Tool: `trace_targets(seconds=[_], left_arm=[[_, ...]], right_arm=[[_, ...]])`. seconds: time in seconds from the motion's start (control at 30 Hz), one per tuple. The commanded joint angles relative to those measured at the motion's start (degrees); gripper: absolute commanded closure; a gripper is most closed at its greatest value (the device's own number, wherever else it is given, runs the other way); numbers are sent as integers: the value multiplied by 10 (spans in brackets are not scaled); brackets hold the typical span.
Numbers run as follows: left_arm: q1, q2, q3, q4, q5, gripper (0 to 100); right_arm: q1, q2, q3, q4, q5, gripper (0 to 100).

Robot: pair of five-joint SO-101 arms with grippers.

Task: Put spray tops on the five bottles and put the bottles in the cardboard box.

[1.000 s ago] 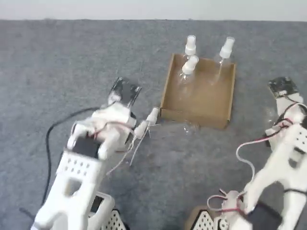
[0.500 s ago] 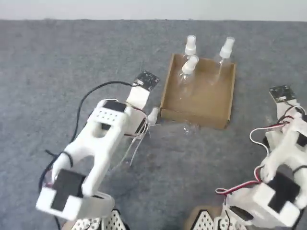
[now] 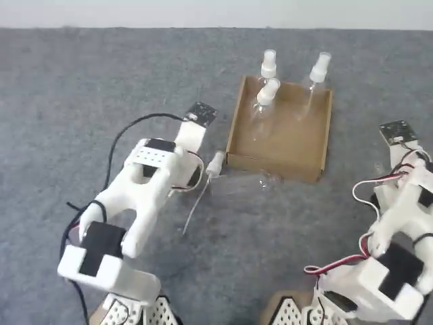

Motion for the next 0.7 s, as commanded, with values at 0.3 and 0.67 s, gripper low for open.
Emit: trace_targets(seconds=[0.3, 0.67], left_arm=[[-26, -206, -28, 122, 24, 991], [-26, -306, 58, 88, 66, 990]], right_arm=[[4, -15, -6, 24, 9, 846], [-3, -9, -97, 90, 6, 767]])
